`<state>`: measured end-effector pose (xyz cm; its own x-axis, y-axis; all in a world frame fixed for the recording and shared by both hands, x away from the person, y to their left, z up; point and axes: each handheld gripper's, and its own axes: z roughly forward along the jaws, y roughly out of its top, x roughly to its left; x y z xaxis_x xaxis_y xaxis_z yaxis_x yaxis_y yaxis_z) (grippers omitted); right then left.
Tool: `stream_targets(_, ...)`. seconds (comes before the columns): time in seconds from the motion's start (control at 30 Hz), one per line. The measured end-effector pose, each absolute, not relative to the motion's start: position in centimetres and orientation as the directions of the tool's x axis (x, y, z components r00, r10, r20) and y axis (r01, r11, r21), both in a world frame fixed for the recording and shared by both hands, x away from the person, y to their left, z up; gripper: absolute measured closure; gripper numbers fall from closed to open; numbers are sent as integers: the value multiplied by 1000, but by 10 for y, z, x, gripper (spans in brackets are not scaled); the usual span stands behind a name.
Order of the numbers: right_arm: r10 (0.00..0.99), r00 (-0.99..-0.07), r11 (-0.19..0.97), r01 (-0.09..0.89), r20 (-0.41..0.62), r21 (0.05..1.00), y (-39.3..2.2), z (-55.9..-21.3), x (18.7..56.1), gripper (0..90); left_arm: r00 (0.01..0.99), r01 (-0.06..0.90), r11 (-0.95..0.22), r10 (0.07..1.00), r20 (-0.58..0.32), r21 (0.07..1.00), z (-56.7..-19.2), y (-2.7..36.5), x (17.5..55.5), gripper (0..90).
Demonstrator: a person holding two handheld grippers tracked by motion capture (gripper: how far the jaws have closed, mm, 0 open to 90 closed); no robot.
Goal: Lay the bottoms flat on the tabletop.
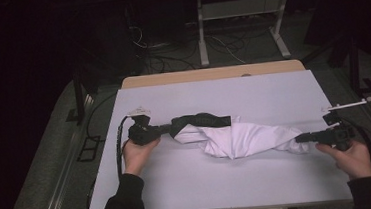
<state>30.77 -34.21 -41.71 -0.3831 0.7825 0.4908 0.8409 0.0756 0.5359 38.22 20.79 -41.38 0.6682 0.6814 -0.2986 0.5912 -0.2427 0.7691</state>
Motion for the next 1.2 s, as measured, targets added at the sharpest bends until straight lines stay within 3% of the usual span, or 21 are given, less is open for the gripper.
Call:
stream_targets(0.13, 760, -410, 119, 851, 505, 511, -332, -423, 293, 796, 666, 595, -238, 680, -306, 768, -414, 206, 383, 879)
stream_targets(0.23, 776, -453, 166, 818, 439, 550, -323, -419, 289, 597, 665, 596, -231, 679, -311, 769, -415, 207, 384, 878)
stream_targets(0.3, 783, -454, 163, 810, 426, 564, -321, -416, 289, 569, 665, 597, -232, 679, -312, 768, -416, 207, 385, 878)
stream_targets(0.37, 779, -470, 152, 784, 416, 602, -316, -407, 291, 471, 664, 600, -232, 679, -314, 766, -417, 207, 386, 878)
stream_targets(0.53, 763, -516, 186, 751, 389, 633, -302, -394, 294, 397, 662, 603, -234, 680, -315, 763, -417, 206, 385, 878)
stream_targets(0.93, 677, -640, 308, 695, 363, 650, -211, -387, 339, 308, 664, 600, -235, 679, -312, 765, -416, 205, 383, 878)
stream_targets(1.2, 676, -580, 227, 751, 455, 620, -176, -409, 386, 310, 666, 600, -233, 675, -316, 765, -417, 205, 382, 878)
